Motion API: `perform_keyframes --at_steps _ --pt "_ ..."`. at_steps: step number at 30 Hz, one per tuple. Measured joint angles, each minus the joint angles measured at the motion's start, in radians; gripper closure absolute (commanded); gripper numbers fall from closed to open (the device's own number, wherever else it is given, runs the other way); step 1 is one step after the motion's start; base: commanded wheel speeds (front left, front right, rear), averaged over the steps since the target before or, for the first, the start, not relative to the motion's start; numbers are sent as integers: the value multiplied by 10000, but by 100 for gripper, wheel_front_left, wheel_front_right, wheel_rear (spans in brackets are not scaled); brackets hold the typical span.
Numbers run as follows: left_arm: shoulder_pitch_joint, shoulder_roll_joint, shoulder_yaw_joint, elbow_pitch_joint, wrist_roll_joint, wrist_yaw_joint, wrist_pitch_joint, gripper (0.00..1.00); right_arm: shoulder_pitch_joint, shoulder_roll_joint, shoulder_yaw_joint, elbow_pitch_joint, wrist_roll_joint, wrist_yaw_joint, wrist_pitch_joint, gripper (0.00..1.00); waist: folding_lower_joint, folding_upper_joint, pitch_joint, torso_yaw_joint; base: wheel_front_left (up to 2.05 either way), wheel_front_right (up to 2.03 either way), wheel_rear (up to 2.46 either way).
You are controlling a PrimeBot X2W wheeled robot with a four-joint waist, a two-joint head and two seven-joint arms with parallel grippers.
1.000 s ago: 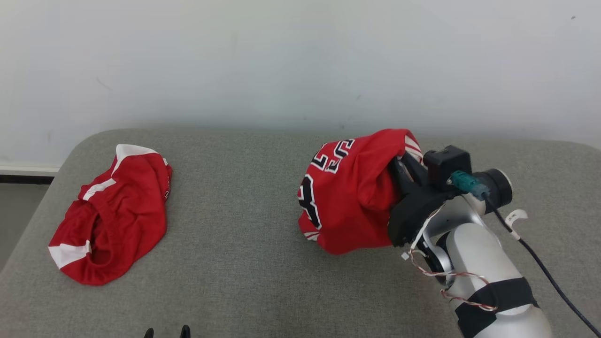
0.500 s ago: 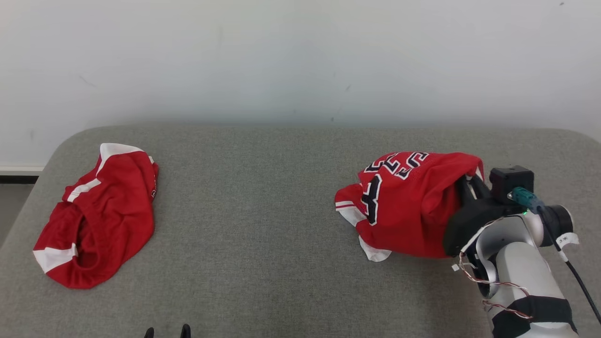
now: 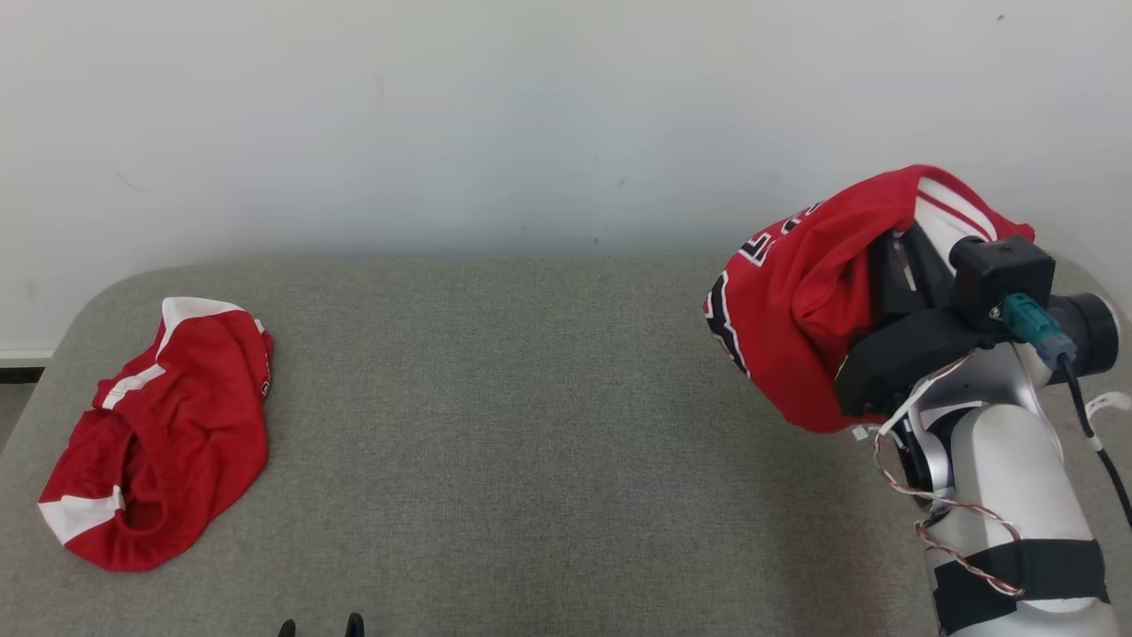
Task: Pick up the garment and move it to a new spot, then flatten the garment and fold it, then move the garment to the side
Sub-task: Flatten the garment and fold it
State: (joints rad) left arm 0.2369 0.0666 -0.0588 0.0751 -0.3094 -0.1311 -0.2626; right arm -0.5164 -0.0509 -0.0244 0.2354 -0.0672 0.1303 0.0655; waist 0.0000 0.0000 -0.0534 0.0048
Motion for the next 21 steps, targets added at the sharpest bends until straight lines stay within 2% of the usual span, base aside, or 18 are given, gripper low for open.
perform_keyframes --at_steps 5,9,10,11,12,17,21 --pt "-1 25 -15 4 -2 0 0 0 406 2 541 -61 514 0 144 100 1 0 4 72 0 0 0" --pt "-1 36 -79 8 -2 0 0 0 593 8 1124 809 780 0 407 98 1 0 42 161 0 0 0" --pt "-1 40 -100 17 -2 0 0 0 686 8 1248 1154 846 0 472 61 0 0 54 189 0 0 0" --pt "-2 52 -128 25 -6 0 0 0 765 8 1365 1522 903 0 506 14 1 0 65 220 0 0 0" --pt "-5 59 -167 40 -17 0 0 0 847 8 1478 1889 938 0 566 0 0 0 75 256 0 0 0" --pt "-8 119 -205 86 -56 0 0 0 1041 6 1908 3340 1235 0 725 0 0 0 86 436 0 0 0" --pt "22 144 -159 96 -73 0 0 0 1121 10 2132 3785 1448 0 667 0 0 0 21 492 0 0 0"
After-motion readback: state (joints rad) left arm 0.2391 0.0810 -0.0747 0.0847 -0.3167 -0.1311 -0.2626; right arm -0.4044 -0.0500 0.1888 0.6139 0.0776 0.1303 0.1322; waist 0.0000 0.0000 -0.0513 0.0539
